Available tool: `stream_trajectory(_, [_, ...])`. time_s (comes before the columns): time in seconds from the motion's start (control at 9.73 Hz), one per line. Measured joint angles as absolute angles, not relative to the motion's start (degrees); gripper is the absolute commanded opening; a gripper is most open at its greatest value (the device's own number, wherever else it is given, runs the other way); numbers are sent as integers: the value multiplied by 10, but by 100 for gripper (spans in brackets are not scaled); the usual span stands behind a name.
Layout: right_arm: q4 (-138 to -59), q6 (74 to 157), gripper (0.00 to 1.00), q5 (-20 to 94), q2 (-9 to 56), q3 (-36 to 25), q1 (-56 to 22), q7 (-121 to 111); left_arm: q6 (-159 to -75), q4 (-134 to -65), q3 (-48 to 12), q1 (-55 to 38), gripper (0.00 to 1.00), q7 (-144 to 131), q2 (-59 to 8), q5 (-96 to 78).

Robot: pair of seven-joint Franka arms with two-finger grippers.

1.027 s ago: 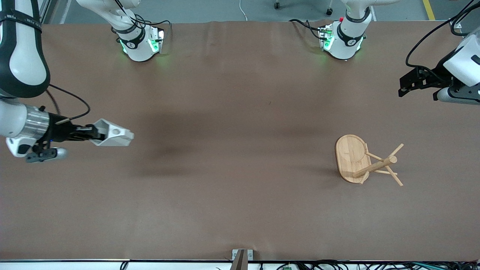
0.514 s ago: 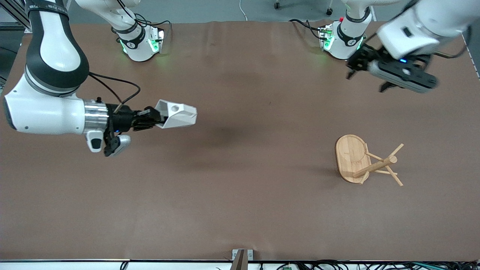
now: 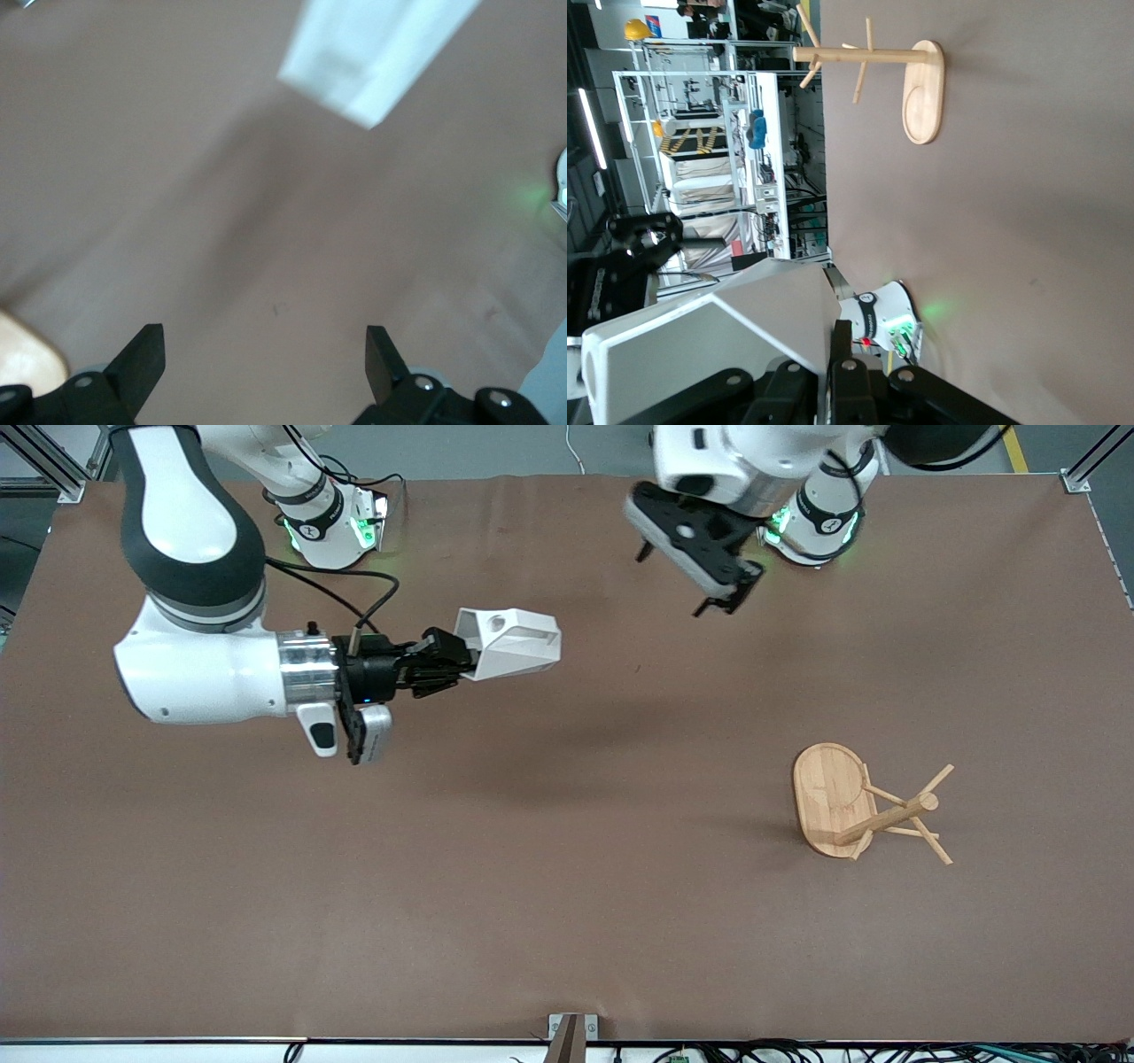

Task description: Hang cup on rack

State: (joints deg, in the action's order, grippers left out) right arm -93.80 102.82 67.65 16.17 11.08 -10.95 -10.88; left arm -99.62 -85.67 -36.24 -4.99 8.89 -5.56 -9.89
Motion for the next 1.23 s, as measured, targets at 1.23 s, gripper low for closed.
stream_trajectory(1.23, [-949,1026,1,698,171,118,-127,-105,-1122,-788,-364,-91,100,239,-154,-99])
